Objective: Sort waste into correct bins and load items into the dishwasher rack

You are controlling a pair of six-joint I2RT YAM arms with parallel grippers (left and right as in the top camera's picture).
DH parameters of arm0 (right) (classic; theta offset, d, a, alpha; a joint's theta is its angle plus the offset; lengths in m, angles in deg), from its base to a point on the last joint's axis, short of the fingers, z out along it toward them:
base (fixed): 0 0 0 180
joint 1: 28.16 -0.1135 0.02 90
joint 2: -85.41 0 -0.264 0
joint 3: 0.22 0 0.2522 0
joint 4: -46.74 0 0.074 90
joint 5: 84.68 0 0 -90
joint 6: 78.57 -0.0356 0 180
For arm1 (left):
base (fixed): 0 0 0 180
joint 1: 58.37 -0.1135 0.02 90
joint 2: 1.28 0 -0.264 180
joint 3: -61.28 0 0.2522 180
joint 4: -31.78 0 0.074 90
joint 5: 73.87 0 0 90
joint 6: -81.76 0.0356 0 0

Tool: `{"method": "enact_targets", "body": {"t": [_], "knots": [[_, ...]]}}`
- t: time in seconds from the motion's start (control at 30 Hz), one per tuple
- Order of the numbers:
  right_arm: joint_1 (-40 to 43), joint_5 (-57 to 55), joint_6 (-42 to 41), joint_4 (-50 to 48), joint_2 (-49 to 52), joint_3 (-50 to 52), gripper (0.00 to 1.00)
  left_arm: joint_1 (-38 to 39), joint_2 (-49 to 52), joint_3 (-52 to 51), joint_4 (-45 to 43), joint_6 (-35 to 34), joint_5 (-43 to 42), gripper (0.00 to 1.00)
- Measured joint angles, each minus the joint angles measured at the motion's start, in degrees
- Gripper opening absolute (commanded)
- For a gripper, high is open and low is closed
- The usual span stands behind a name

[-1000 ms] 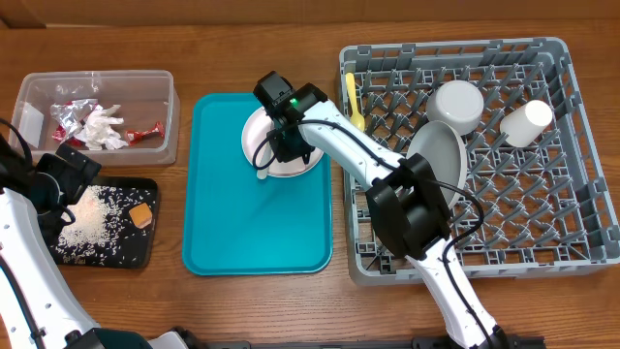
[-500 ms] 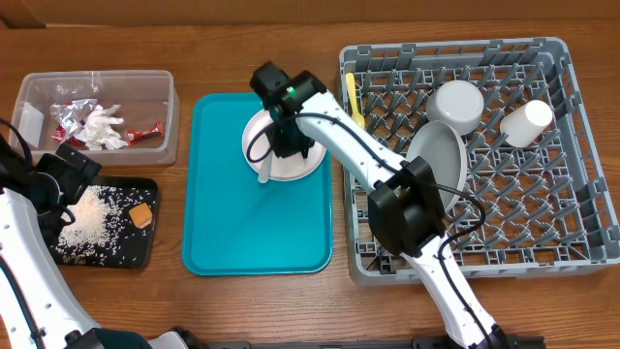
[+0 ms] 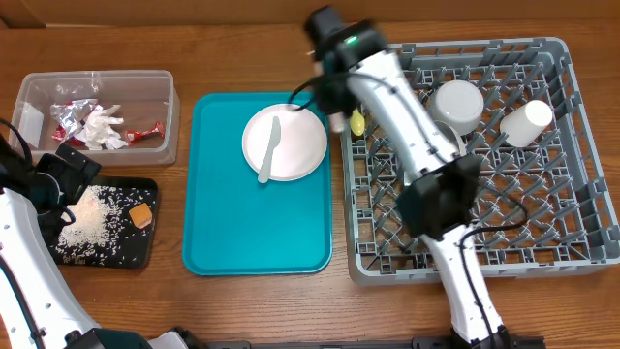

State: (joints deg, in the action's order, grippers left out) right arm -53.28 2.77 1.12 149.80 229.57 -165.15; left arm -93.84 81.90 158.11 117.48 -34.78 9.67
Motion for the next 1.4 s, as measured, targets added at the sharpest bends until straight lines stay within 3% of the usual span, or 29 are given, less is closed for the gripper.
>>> {"method": "enact_targets", "body": {"t": [0.2, 0.4, 0.47, 0.57, 0.67, 1.0, 1.03, 1.07, 1.1, 1.4], "knots": [[5.64, -0.66, -0.04, 1.64, -0.2, -0.02, 0.04, 0.0, 0.0, 0.0, 0.0, 0.0, -0.02, 1.0], [5.88, -0.61, -0.02, 1.79, -0.2, -0.02, 0.05, 0.0, 0.0, 0.0, -0.02, 0.0, -0.02, 1.0], [5.66, -0.59, 0.0, 1.84, -0.2, -0.02, 0.12, 0.0, 0.0, 0.0, 0.0, 0.0, -0.02, 1.0], [5.46, -0.52, -0.48, 1.9, -0.2, -0.02, 0.38, 0.0, 0.0, 0.0, 0.0, 0.0, 0.0, 1.0], [5.22, -0.42, -0.28, 1.99, -0.2, -0.02, 0.51, 0.0, 0.0, 0.0, 0.0, 0.0, -0.02, 1.0], [4.9, 0.96, -0.81, 2.01, -0.31, -0.02, 0.59, 0.0, 0.0, 0.0, 0.0, 0.0, 0.0, 1.0], [4.74, 1.51, -0.96, 1.92, -0.35, -0.02, 0.74, 0.0, 0.0, 0.0, 0.0, 0.0, -0.02, 1.0], [4.42, 2.16, -1.14, 1.75, -0.55, -0.02, 0.96, 0.0, 0.0, 0.0, 0.0, 0.0, -0.02, 1.0], [4.02, 2.64, -1.31, 1.51, -0.72, -0.02, 1.0, 0.0, 0.0, 0.0, -0.02, 0.0, -0.02, 1.0], [-5.03, 8.13, -7.37, -1.9, -2.01, -0.02, 1.0, 0.0, 0.0, 0.0, 0.0, 0.0, -0.02, 1.0]]}}
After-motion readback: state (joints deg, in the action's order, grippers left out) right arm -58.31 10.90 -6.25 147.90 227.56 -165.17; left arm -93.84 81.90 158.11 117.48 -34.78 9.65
